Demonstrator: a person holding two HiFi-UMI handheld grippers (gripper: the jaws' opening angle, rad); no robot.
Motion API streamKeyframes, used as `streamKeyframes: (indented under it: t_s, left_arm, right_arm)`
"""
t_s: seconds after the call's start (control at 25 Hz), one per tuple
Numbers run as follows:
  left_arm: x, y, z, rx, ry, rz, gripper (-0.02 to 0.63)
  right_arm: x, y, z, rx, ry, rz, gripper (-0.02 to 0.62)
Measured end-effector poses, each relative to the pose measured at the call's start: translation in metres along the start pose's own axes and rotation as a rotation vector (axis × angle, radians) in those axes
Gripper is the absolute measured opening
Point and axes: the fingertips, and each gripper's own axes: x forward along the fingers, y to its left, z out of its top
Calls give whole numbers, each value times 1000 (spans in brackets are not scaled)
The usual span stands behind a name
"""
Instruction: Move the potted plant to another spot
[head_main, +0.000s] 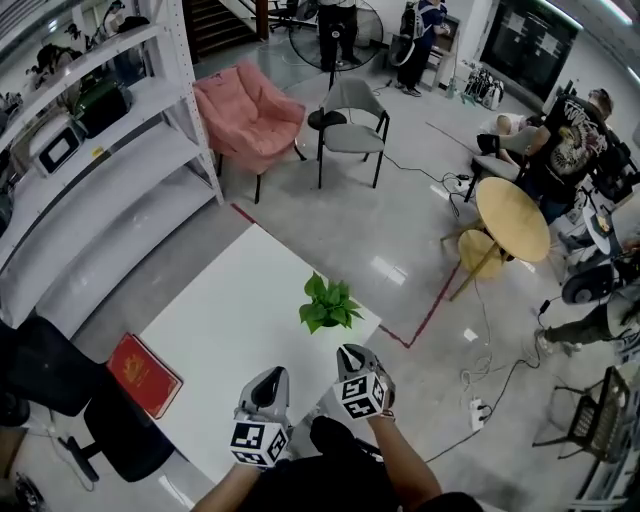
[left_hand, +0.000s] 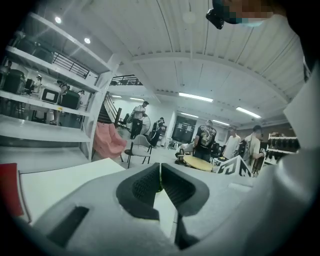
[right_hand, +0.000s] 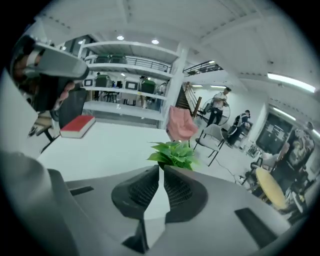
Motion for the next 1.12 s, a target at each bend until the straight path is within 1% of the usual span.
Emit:
streamKeyframes:
  t_s: [0.24, 0.4, 0.56, 0.72, 0.84, 1.12]
  left_arm:
    - [-22, -26, 3, 2, -11, -53, 25]
    - [-44, -40, 4, 21, -22, -76, 25]
    - [-62, -50, 2, 13, -29, -84, 25]
    - [-73, -61, 1, 32, -36, -108, 25]
    - [-77, -65, -5, 31, -30, -120, 25]
    - [-82, -68, -5, 35, -22, -126, 25]
  right_arm:
    - [-66, 15, 4, 269, -99, -34, 26]
    - [-110, 32, 13, 362, -185, -41, 26]
    - [-148, 50, 19, 424, -263, -41, 26]
    - [-175, 60, 21, 480, -319, -53, 24]
    - [-183, 65, 15, 500, -325, -58, 18]
    - [-190, 69, 17, 500, -325, -49, 12]
